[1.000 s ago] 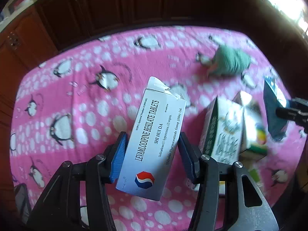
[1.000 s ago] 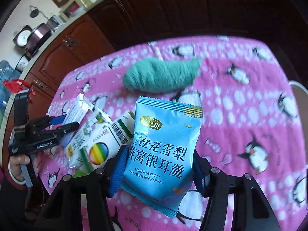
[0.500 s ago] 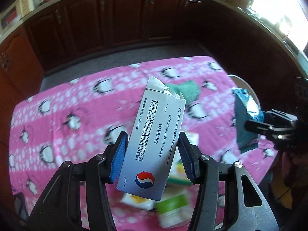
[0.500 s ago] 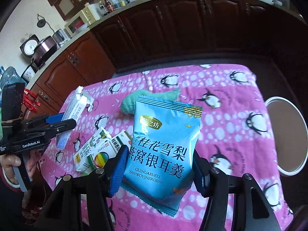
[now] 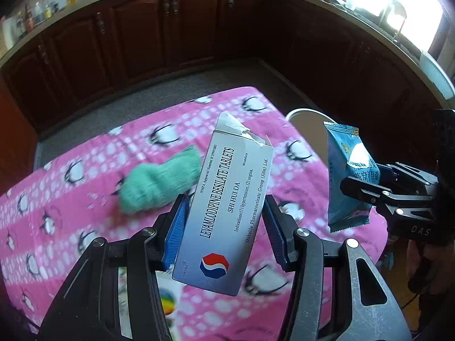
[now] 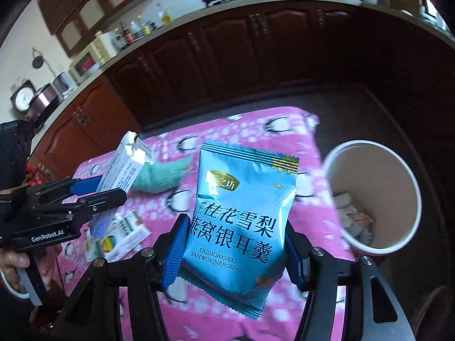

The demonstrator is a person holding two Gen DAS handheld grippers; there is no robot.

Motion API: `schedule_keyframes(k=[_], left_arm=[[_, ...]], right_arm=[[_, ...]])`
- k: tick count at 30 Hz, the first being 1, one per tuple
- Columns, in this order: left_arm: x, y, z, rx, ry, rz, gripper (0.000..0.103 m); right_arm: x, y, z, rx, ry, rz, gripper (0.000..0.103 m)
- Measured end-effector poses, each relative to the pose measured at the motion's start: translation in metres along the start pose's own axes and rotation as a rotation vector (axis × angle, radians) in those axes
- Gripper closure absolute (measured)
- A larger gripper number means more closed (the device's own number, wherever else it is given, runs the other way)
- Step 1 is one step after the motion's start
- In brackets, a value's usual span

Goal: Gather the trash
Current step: 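Carry the carton and blue snack bag in both tools over the white bin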

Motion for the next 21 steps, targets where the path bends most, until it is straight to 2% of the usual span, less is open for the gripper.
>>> schedule_keyframes(k=[12, 21], left_arm=[[0.045, 0.08, 0.038, -0.053, -0.029, 0.092, 0.052], [0.072, 0.119, 0.081, -0.108, -0.07, 0.106, 0.052]], right_arm=[[0.002, 0.089, -0.027, -0.105, 0.045, 0.124, 0.044], [-0.003, 0.148, -0.022, -0.148, 0.033, 0.224, 0.044]])
Point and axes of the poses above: each gripper's, at about its wrist camera, not at the fingertips, and z roughly the way its jaws point, y to its right, x to its top, the point moved 2 cm from there along z, roughly the way its jaws point
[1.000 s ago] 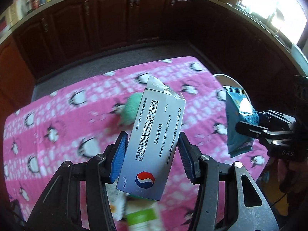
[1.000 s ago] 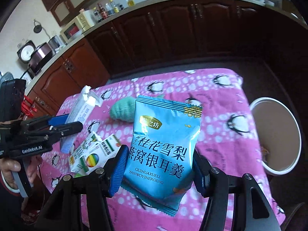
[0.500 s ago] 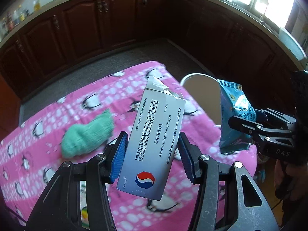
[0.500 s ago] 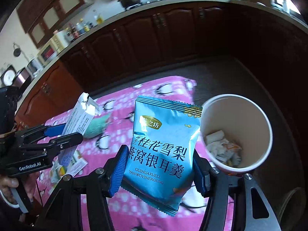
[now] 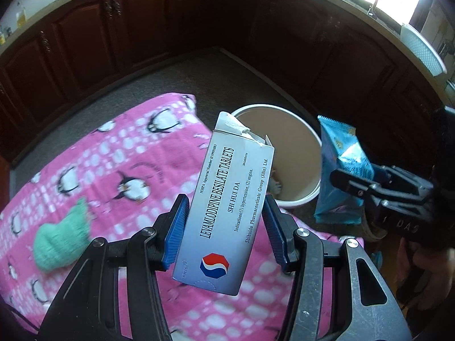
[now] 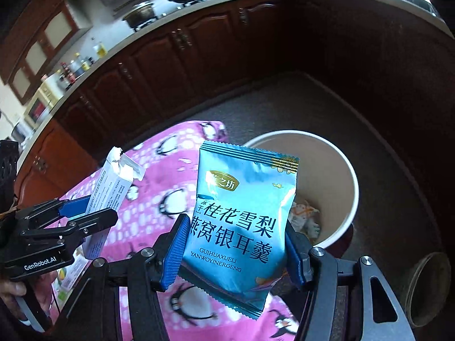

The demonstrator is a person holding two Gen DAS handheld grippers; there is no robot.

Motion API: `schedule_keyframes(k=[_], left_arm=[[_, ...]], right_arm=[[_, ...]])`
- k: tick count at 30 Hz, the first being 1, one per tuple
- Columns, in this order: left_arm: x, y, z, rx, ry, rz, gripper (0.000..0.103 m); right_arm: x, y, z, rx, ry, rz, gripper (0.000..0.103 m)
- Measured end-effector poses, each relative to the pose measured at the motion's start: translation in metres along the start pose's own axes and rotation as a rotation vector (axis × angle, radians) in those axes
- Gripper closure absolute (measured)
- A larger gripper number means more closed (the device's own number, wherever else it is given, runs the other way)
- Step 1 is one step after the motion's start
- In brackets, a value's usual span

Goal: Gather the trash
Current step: 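Carry the carton and blue snack bag in both tools over the white bin, then open both tools to drop the carton and snack bag into the bin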

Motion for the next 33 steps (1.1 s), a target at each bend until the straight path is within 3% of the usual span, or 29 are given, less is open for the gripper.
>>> schedule_keyframes(k=[25, 33], left_arm=[[0.046, 0.034, 0.1, -0.103, -0.039, -0.074, 0.052], [0.046, 0.037, 0.117, -0.118, -0.049, -0.088, 0.052]], right_arm=[[0.026, 0.066, 0.06, -0.094, -0.033, 0.095, 0.043], [0.028, 0.069, 0.073, -0.123, -0.042, 0.112, 0.036]])
Point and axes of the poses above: each gripper's, at about its wrist camera, not at the fingertips, and z roughly the way its jaws point, y to its right, x to its top, the point moved 2 cm from there along z, roughly the way its jaws point
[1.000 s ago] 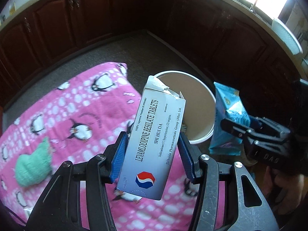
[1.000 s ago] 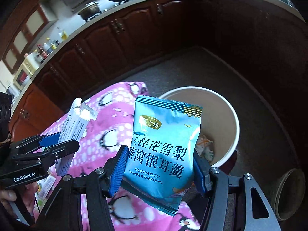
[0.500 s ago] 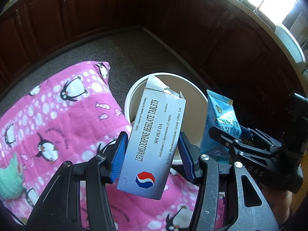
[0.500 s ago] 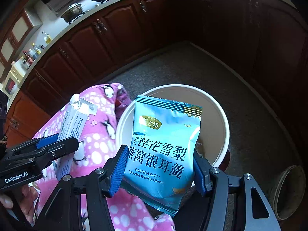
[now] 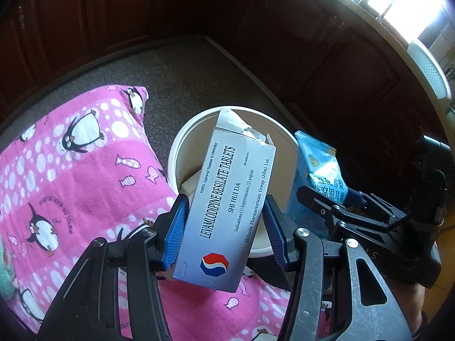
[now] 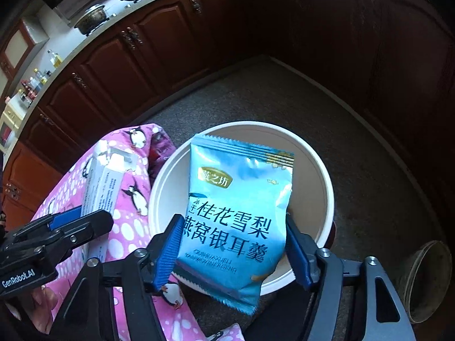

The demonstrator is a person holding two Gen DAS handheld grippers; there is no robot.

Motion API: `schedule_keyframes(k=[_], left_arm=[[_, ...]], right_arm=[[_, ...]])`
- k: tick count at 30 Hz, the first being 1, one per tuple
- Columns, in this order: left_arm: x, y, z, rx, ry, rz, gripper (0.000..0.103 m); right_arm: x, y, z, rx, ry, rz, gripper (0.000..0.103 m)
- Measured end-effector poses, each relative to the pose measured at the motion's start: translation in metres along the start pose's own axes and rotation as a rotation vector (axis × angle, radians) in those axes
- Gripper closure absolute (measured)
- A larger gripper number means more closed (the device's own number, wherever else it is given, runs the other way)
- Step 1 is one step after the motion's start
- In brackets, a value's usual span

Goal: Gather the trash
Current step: 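Open both tools to drop the carton and snack bag into the bin, then move both open tools back over the remaining trash on the table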

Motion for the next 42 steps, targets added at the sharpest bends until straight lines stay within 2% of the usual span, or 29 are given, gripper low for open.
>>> schedule_keyframes(k=[12, 15, 20, 34, 42], left_arm=[[-0.002, -0.004, 0.013, -0.009, -0.006, -0.013, 0.051], [-0.002, -0.003, 0.016, -0.005, -0.015, -0.007, 0.046], [-0.006, -0.002, 0.014, 0.002, -0.013, 0.003, 0.046], [-0.016, -0.014, -0.021, 0.048, 0.02, -0.012, 0.046], [-0.037, -0.029, -0.057, 0.108, 0.042, -0.002, 0.046]], right_arm=[[-0.008, 0.013, -0.005, 0.001, -0.004, 0.032, 0.034], [-0.007, 0.015, -0.006, -0.001, -0.002, 0.041, 0.034], [-0.008, 0.018, -0.008, 0.0, -0.002, 0.049, 0.034], [-0.016, 0.0, -0.016, 0.008, -0.011, 0.02, 0.034], [-0.023, -0.029, -0.032, 0.038, -0.003, -0.019, 0.033]])
Point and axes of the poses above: each gripper's, at about its wrist camera, not at the fingertips, and z roughly the way its jaws point, y to its right, x to its top, the point moved 2 cm from there along z, roughly the way its jaws point
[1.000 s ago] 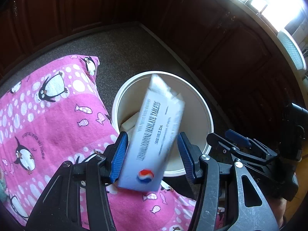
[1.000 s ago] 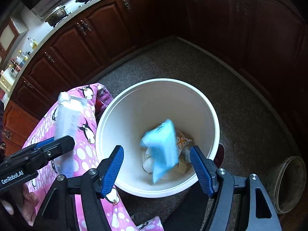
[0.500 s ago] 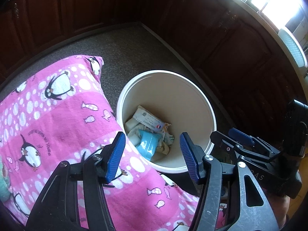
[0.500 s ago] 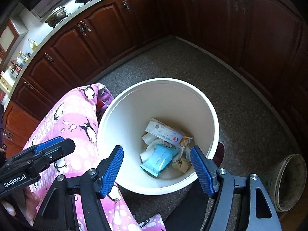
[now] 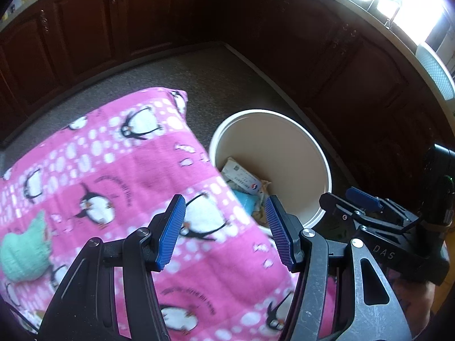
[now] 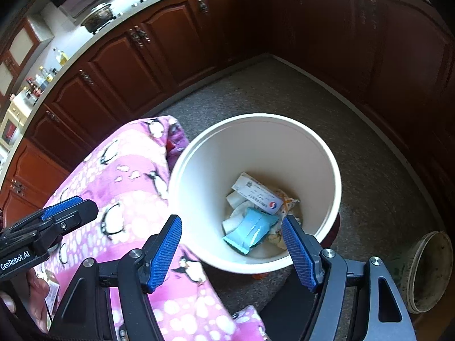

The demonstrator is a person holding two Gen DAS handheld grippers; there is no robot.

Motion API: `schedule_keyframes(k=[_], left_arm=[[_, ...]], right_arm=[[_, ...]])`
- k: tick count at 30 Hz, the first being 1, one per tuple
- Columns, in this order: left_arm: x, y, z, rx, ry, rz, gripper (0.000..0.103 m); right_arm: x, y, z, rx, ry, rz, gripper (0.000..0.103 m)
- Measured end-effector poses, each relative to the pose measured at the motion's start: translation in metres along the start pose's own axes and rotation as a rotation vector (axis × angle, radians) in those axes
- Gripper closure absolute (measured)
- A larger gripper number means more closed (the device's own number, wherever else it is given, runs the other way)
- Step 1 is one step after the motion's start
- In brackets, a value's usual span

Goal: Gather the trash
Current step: 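Move both open tools back over the remaining trash on the table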

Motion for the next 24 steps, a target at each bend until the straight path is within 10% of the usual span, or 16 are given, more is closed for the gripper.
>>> schedule_keyframes(k=[24], left_arm=[[-0.064, -0.093, -0.116, 0.144, 0.074, -0.046, 0.046]], right_arm=[[-0.046, -0.143, -0.023, 0.136, -0.008, -0.193, 0.028]])
Point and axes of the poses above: each gripper's, at about its wrist camera, not at the fingertips, and z roughly the way its jaws point, y to its right, x to its top, the point moved 2 cm from there along z, roughly the way its jaws point
